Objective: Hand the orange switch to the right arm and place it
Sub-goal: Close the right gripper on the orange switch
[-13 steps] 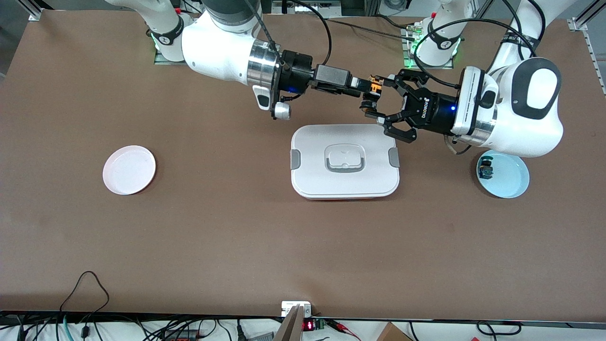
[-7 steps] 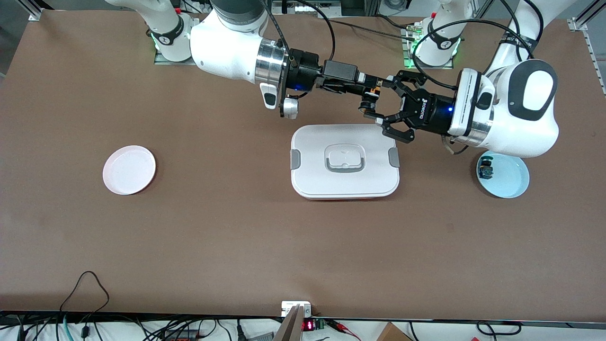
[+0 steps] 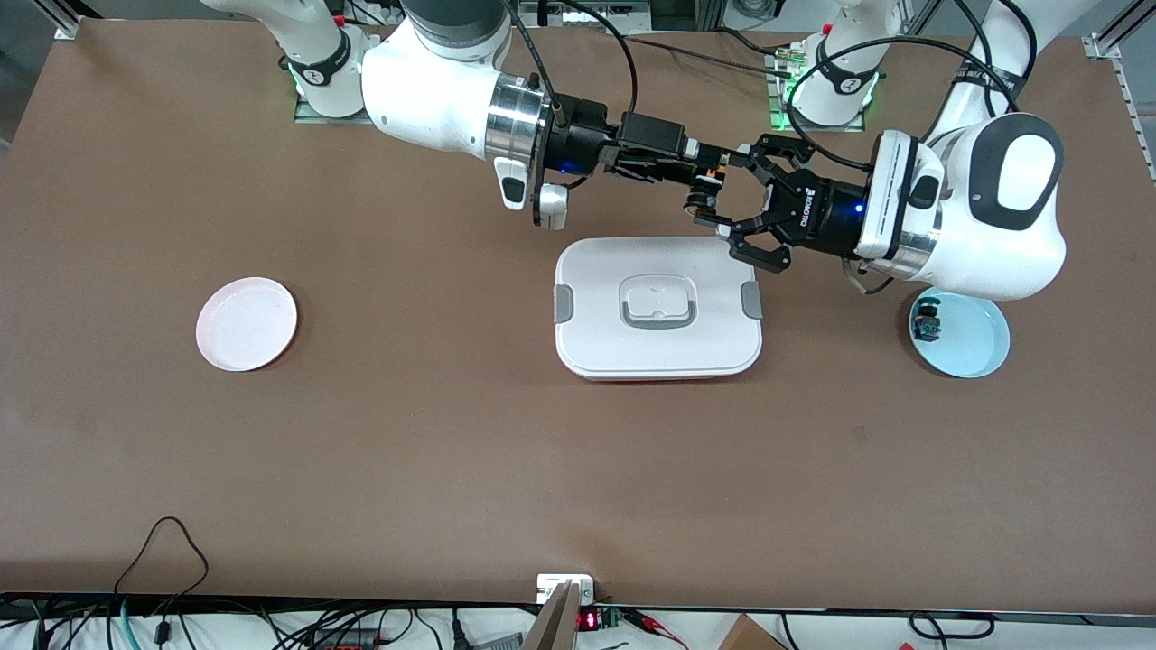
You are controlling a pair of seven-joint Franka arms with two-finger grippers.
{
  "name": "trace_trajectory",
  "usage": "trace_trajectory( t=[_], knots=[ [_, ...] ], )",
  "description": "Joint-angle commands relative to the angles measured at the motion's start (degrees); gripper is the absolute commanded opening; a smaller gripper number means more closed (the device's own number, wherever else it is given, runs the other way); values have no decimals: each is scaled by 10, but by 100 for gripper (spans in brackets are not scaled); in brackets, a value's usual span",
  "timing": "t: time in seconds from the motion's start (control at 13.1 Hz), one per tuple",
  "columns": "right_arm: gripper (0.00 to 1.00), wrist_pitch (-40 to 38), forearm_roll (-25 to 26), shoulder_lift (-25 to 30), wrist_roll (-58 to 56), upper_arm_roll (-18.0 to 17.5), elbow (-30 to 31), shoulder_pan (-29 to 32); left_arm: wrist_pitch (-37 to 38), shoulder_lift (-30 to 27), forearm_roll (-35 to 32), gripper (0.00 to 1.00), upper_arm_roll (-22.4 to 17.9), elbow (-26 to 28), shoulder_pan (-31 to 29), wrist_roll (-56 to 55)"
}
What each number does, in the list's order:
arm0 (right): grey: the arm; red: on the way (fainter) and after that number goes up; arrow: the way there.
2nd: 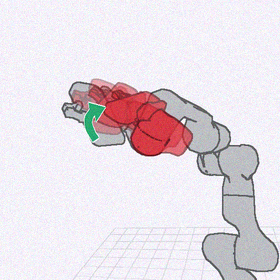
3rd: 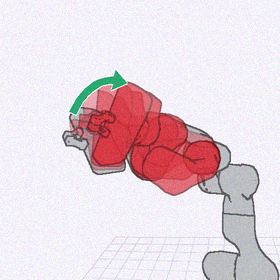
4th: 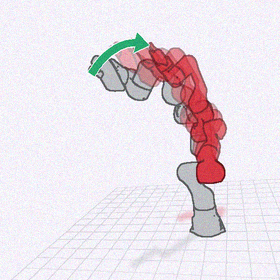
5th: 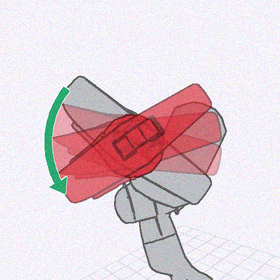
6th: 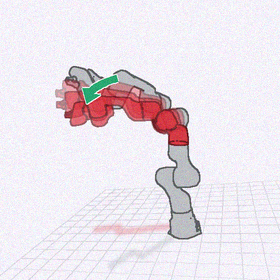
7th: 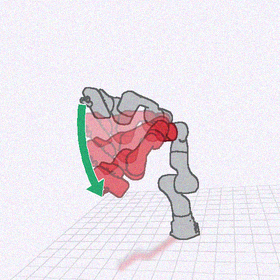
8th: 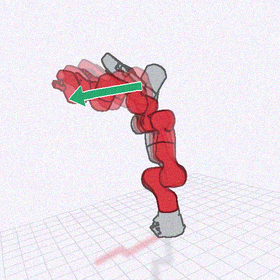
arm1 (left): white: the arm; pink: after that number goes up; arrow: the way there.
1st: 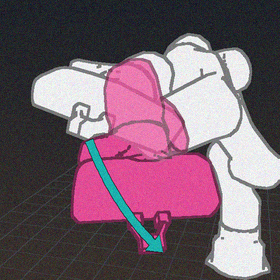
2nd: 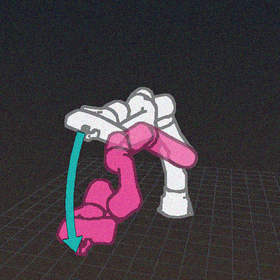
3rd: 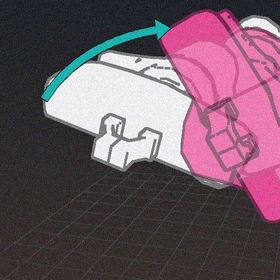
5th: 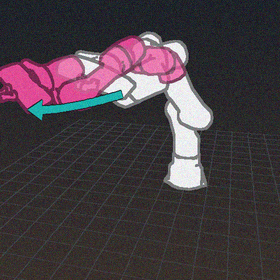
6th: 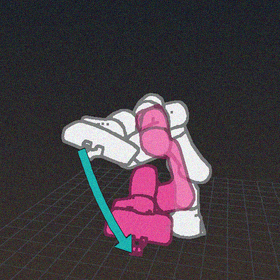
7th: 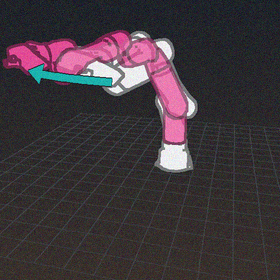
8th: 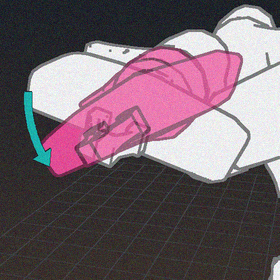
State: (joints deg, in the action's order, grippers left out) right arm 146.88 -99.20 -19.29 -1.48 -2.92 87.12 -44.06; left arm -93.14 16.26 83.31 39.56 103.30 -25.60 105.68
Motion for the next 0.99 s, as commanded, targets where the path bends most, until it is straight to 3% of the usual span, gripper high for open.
trace_trajectory(
  t=[0.0, 0.23, 0.46, 0.61, 0.69, 0.76, 0.92],
  knots=[
    [21, 5, -11, -8, -36, -2, -16, 6, 8, -9, 13, 1, 1, 9, -6, 15],
    [9, 5, -11, -8, -37, -1, -16, 7, 8, -9, 13, 1, 2, 9, -6, 15],
    [9, 5, -11, -9, -37, -1, -17, 8, 9, -9, 12, 3, 2, 9, -7, 15],
    [9, 5, -11, -8, -37, -1, -17, 7, 9, -9, 12, 11, 2, 9, -7, 15],
    [9, 5, -9, -8, -37, -1, -16, 7, 9, -9, 12, 28, 2, 9, -8, 14],
    [9, 5, -9, -8, -37, -1, -16, 6, 10, -9, 12, 97, 2, 9, -9, 14],
    [9, 5, -12, -8, -52, -1, -15, 6, 19, -8, 10, 100, 1, 9, -19, 13]
  ],
)
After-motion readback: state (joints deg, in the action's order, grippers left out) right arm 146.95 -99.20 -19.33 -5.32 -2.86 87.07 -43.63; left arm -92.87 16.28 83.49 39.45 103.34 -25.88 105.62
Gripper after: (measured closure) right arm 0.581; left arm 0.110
